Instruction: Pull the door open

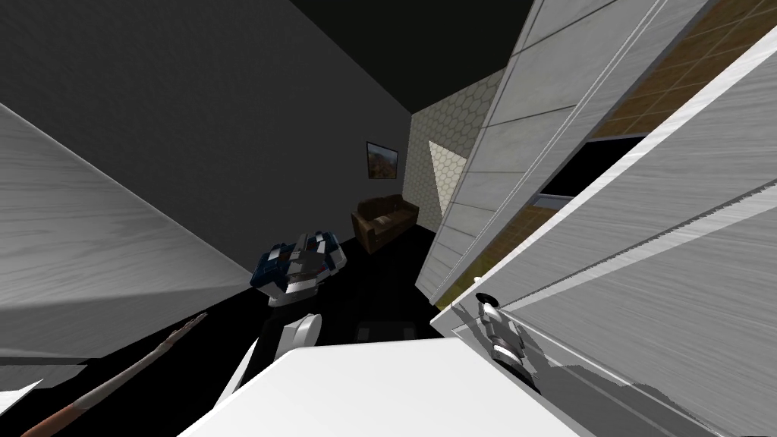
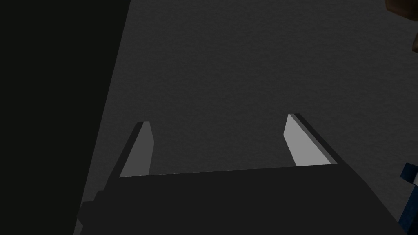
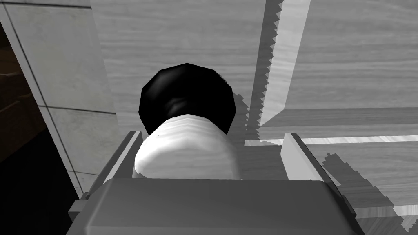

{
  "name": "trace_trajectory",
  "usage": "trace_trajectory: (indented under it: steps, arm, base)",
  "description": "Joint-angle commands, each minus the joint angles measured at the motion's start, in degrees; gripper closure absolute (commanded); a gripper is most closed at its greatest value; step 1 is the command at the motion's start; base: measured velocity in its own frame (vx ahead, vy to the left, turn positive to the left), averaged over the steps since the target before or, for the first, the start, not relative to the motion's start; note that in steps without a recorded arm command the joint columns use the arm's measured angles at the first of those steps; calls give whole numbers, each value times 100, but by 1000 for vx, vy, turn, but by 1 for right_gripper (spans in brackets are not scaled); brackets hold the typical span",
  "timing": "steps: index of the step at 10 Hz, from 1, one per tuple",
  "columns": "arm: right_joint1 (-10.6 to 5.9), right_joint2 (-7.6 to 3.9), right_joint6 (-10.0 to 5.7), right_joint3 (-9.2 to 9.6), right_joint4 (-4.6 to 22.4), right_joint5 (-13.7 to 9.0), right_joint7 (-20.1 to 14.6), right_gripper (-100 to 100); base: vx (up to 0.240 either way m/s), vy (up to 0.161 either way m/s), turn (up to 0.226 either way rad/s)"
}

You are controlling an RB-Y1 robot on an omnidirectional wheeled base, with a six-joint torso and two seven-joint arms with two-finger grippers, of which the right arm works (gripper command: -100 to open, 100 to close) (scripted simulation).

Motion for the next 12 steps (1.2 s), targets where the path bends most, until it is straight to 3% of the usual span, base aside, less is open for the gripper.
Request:
trace_trajectory:
  steps: [1,8,9,12]
  arm:
    - [69,-102,-27,-170,158,-97,40,100]
    - [69,-102,-27,-170,158,-97,40,100]
    - [-66,-35,-104,170,136,138,-109,100]
    - [-3,-170,-167,415,14,338,-218,100]
  base:
    - [-55,25,15]
    - [1,2,-9]
    - [-78,33,166]
    - [-218,49,115]
